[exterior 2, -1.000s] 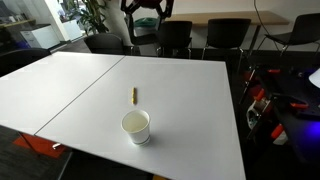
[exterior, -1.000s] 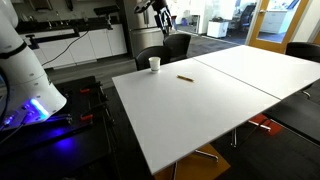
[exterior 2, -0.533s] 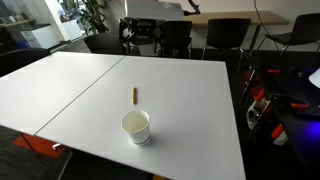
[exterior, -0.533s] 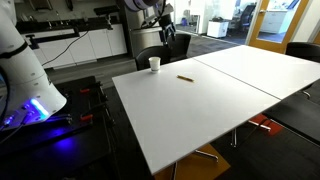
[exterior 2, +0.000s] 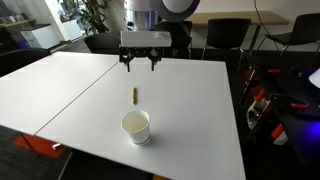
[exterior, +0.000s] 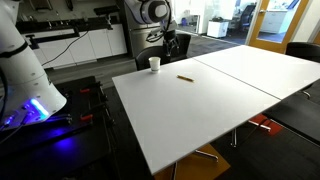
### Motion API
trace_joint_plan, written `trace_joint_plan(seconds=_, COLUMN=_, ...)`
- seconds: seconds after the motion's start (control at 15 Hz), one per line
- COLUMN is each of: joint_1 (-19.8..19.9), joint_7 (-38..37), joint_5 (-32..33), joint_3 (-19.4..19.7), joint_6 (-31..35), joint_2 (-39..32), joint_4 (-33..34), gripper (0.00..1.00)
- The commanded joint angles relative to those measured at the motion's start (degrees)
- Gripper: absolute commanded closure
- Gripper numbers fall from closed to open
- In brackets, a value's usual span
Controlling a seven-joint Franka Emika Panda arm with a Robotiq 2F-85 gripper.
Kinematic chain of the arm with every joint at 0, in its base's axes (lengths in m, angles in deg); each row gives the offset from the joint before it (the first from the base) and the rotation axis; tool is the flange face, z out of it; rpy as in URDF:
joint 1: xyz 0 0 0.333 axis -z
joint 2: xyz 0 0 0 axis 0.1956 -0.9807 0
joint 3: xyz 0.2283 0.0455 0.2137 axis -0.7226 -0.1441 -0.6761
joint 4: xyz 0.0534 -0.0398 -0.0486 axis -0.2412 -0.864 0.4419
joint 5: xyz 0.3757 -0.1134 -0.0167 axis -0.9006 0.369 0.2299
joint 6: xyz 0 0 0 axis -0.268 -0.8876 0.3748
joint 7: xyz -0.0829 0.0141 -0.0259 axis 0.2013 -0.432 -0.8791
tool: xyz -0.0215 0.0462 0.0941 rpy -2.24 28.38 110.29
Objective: Put the pen inside the white cup
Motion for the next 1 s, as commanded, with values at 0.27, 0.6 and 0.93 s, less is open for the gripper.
trace_joint_plan(seconds=0.27, joint_1=-1.28, joint_7=3.37, joint_5=-3.88, joint_3=2.45, joint_6=0.08, joint_2=-3.97, joint_4=3.1, gripper=0.0)
trace_joint_plan(seconds=0.6, joint_1=0.25, joint_7=4.38, joint_5=-5.76, joint_3=1.62, joint_6=-2.33, joint_2=-6.95, joint_4=7.57, gripper=0.0)
trace_joint_plan(seconds=0.93, joint_1=0.49, joint_7=3.67, joint_5=-8.26, joint_3=2.47, joint_6=-5.89, joint_2=-15.2, joint_4=17.59, gripper=0.0)
